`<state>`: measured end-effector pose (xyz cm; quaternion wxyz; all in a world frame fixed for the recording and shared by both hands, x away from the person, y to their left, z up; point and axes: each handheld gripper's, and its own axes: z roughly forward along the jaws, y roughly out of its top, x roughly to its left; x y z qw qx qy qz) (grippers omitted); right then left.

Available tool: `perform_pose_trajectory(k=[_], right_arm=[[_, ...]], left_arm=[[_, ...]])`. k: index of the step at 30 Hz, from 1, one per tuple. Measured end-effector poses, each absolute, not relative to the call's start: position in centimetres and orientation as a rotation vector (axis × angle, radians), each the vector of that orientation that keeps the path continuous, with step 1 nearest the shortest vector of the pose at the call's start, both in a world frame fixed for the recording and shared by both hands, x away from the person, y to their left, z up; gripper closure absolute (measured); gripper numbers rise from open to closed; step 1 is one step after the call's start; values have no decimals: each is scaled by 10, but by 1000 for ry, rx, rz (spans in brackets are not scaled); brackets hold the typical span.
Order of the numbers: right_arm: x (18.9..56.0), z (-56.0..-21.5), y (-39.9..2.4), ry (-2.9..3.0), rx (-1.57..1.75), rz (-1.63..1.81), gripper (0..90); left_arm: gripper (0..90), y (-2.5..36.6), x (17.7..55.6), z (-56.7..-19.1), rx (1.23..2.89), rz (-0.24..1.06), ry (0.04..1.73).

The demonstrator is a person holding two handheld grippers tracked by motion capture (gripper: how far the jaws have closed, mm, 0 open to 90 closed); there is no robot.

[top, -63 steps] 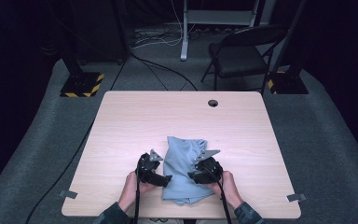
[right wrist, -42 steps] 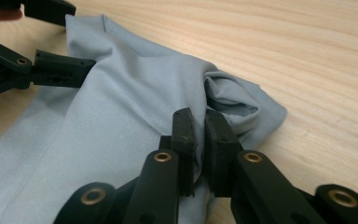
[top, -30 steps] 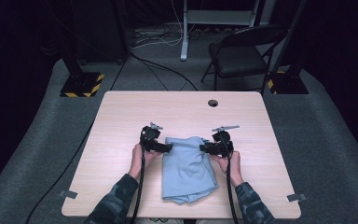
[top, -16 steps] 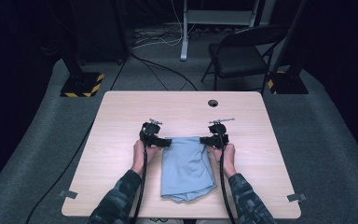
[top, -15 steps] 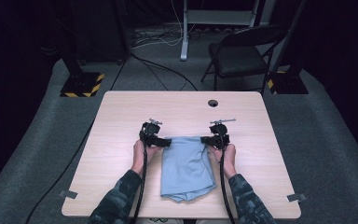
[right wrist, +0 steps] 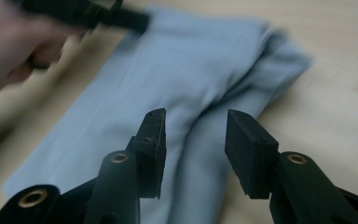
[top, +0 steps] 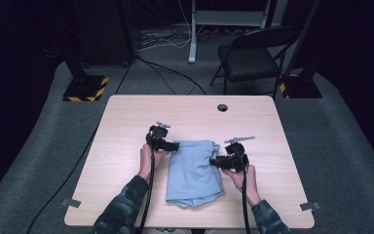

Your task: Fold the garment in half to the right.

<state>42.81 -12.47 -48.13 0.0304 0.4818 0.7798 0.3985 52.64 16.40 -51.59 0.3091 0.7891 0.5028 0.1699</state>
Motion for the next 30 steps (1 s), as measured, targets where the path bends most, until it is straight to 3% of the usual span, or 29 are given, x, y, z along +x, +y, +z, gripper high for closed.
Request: perform_pose_trajectory(k=[2, 6, 13, 14, 15, 18, 24, 26, 28, 30], right_arm=[[418, -489, -121, 2467, 1473, 1172, 629], [412, -507, -118, 2482, 1458, 1139, 874], [380, -504, -139, 2377, 1462, 1208, 884], [380, -508, -139, 2385, 1460, 1199, 865], [383, -510, -137, 2380, 1464, 1185, 768], [391, -503, -134, 2366, 1440, 1194, 598], [431, -478, -119, 2300, 1404, 1219, 508], [454, -481, -112, 2316, 1463, 1214, 571], [470, -490, -106, 2323, 1505, 1130, 745], [476, -499, -109, 2298, 1546, 1111, 849]], left_arm=[[93, 165, 527, -517, 2079, 436, 1336], [90, 165, 527, -518, 2078, 448, 1338], [85, 168, 528, -519, 2074, 450, 1330], [84, 168, 528, -519, 2072, 439, 1330], [83, 169, 528, -519, 2072, 431, 1331], [67, 172, 522, -513, 2063, 404, 1327], [59, 160, 506, -507, 2149, 420, 1261], [60, 158, 508, -511, 2153, 422, 1272], [63, 159, 511, -516, 2162, 422, 1281], [53, 162, 514, -519, 2146, 416, 1282]])
